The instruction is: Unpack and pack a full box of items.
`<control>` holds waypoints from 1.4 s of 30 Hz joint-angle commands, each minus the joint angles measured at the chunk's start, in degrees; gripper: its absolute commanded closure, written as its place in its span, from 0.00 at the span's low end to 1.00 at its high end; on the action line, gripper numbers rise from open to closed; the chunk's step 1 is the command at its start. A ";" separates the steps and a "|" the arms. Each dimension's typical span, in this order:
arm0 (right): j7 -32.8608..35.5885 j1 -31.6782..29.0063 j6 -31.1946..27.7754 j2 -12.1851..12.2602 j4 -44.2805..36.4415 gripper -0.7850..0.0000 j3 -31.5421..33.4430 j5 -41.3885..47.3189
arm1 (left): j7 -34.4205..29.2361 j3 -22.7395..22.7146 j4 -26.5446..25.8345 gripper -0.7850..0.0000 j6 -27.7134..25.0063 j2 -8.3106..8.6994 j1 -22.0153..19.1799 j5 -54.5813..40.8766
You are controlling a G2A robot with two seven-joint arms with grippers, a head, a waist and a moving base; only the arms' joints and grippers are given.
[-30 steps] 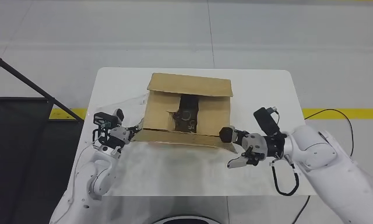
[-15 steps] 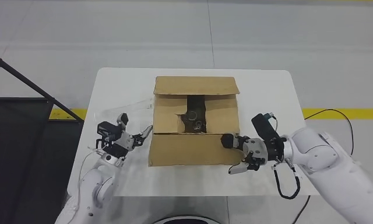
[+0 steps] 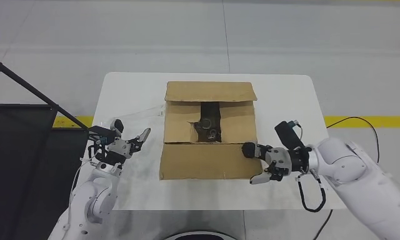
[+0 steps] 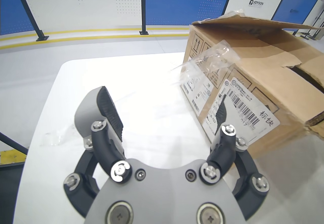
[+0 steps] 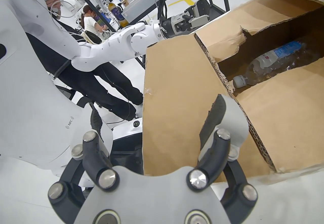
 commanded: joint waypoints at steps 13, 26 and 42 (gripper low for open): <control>-0.69 -0.08 3.37 -0.64 1.81 0.00 -0.77 -4.69 | 2.09 -0.53 -1.37 0.00 -2.38 0.04 1.03 -0.40; -2.41 0.40 3.35 -1.55 3.41 0.00 -1.54 -3.97 | 13.09 -2.52 -2.95 0.00 -14.79 0.64 5.63 3.87; -5.64 2.87 6.38 -2.90 3.66 0.00 -1.06 3.52 | 15.54 1.13 -0.72 0.00 -15.58 0.89 4.85 14.93</control>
